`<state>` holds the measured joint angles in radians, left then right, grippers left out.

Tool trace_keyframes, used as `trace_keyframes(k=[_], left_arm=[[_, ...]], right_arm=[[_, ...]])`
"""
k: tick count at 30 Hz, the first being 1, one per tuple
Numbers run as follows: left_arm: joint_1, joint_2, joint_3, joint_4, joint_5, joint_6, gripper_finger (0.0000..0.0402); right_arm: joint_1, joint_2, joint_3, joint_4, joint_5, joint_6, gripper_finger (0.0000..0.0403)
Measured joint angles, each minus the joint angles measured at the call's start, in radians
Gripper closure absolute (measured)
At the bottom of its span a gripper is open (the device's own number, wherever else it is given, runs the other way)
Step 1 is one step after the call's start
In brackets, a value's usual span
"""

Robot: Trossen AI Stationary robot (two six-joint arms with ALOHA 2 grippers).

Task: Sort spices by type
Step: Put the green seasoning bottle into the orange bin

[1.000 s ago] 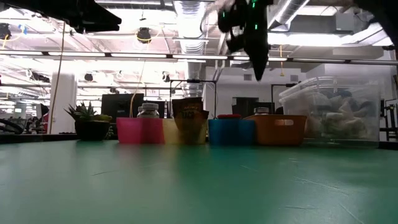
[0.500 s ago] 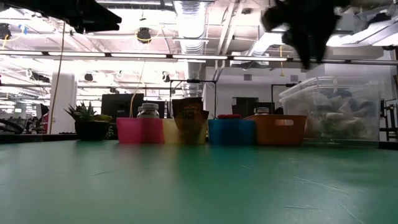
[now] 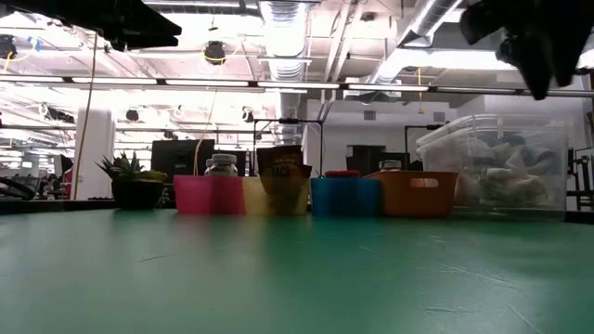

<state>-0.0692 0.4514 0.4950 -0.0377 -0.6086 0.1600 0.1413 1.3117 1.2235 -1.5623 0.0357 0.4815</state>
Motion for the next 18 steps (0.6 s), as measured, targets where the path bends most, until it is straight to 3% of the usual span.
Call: trace_keyframes(k=[7, 18], left_arm=[[0.000, 0.000, 0.000, -0.002, 0.000, 0.000, 0.0143], [0.000, 0.000, 0.000, -0.002, 0.000, -0.005, 0.0143]], right_arm=[[0.159, -0.029, -0.037, 0.032, -0.007, 0.045, 0.0027], [0.349, -0.031, -0.146, 0.128, 0.042, 0.076, 0.0036]])
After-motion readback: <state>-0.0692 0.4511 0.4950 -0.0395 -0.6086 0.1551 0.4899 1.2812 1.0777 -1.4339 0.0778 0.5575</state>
